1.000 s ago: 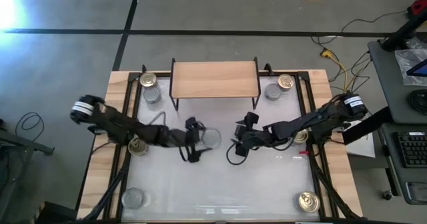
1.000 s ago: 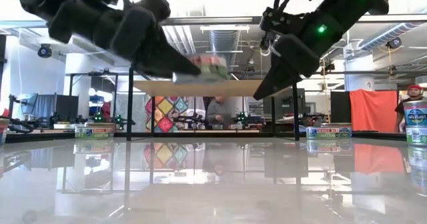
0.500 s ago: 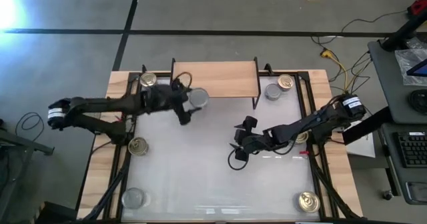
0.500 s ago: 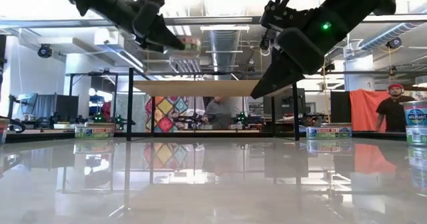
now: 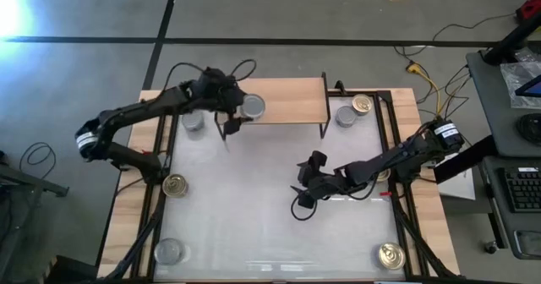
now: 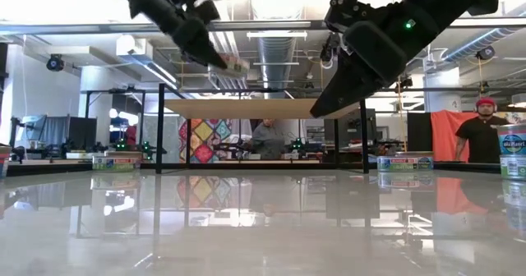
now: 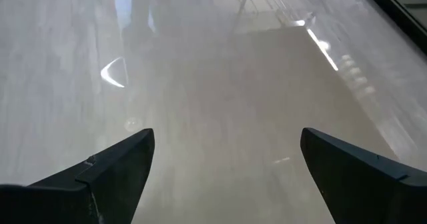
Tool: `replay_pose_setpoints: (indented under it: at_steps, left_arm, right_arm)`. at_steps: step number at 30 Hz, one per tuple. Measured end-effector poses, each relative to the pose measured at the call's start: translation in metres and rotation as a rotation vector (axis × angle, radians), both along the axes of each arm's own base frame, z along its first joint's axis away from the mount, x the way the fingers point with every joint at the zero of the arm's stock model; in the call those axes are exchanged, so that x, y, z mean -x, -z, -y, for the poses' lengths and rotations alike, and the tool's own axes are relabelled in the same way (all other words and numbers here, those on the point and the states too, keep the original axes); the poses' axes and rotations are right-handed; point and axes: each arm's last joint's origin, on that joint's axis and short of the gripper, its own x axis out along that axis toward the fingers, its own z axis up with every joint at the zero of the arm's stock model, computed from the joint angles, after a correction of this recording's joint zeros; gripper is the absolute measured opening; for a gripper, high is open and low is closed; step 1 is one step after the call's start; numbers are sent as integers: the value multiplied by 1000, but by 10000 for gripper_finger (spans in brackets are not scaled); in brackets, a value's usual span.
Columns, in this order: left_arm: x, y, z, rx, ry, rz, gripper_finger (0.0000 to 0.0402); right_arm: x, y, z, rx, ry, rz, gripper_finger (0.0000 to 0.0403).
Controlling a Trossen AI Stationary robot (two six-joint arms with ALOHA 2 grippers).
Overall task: Stack canned seafood by type on shelf
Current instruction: Put the green tuna can on the shelf
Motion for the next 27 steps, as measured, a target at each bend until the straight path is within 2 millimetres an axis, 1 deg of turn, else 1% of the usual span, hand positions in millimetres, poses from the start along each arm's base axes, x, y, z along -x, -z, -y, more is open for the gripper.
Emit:
replay_pose_setpoints:
  at_steps: [5,7,10,15,19,21,25,27]
  left_arm:
    - [-5,8,-20,11,-31,-48,376]
    - [-7,10,-24,32,-38,-76,385]
    - [-13,9,-28,49,-37,-99,395]
    - [-23,16,-35,96,-27,-199,395]
    - [-30,16,-43,66,-48,-243,398]
    - [-32,15,-46,80,-51,-272,398]
    - [-32,8,-46,104,-51,-313,399]
    - [-31,7,-45,128,-50,-348,399]
  right_arm:
    - [1,0,-3,-5,-6,1,368]
    - [1,0,-5,-5,-10,0,368]
    - [1,0,-5,-5,-10,0,368]
    - [1,0,-4,-2,-11,-1,368]
    - [1,0,-4,-2,-10,-5,368]
    - [1,0,-4,-2,-10,-6,368]
    - [1,0,-4,-2,-8,-4,368]
    - [0,-4,-3,4,-13,2,368]
